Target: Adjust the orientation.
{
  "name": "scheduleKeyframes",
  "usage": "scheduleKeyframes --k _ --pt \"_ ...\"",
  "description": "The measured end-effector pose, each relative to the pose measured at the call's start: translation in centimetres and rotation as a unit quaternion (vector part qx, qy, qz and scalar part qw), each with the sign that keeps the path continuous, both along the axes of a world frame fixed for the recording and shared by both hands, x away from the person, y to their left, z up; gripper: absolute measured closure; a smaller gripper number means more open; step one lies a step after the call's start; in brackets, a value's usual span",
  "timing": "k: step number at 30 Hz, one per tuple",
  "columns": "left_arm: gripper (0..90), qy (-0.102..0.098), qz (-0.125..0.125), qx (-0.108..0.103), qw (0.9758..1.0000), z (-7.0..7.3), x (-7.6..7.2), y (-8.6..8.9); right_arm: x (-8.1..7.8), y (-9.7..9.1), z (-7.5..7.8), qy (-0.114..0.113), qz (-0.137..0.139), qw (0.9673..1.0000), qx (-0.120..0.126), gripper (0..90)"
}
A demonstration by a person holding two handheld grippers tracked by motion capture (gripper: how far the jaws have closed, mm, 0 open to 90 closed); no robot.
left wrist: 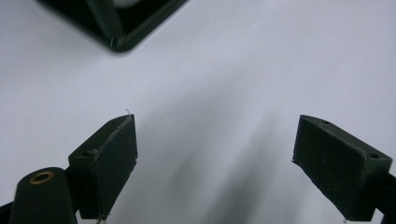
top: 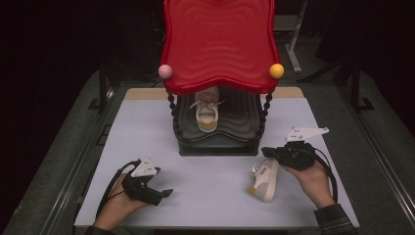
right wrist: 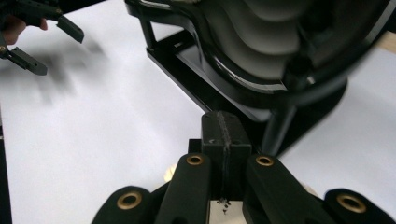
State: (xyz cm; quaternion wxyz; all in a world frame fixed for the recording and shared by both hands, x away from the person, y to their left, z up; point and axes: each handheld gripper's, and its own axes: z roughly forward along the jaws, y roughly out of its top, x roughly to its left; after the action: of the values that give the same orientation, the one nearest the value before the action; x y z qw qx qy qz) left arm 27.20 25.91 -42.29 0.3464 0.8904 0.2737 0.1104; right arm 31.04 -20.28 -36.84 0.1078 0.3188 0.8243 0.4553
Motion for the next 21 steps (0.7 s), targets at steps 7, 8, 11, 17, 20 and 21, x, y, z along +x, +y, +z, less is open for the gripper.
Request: scheduleKeyframes --k 7,8,11,17,20,21 --pt "13.2 -0.002 0.005 0.012 0.9999 -1.6 0.4 0.9 -0.4 -1.6 -0.8 0.006 -0.017 0.9998 -0.01 89.4" --pt "13.2 -0.002 0.005 0.012 0.9999 -1.6 0.4 0.9 -0.4 -1.6 -0.8 0.006 -0.017 0.9998 -0.01 89.4" --pt "13.0 0.001 0.004 0.002 1.0 -2.4 0.5 1.4 -0.6 -2.3 -1.3 0.012 -0.027 0.9994 -0.016 89.4" --pt "13.0 -0.012 -0.005 -0.02 0.9997 -2.9 0.4 1.8 -0.9 -2.9 -1.8 0.02 -0.034 0.999 -0.021 89.3" --pt "13.0 -0.013 -0.006 -0.02 0.9997 -2.9 0.4 1.8 -1.0 -3.1 -2.1 0.021 -0.036 0.9989 -0.021 89.2" --pt "13.0 -0.013 -0.006 -0.02 0.9997 -2.9 0.4 1.8 -1.0 -3.1 -2.1 0.021 -0.036 0.9989 -0.021 89.2"
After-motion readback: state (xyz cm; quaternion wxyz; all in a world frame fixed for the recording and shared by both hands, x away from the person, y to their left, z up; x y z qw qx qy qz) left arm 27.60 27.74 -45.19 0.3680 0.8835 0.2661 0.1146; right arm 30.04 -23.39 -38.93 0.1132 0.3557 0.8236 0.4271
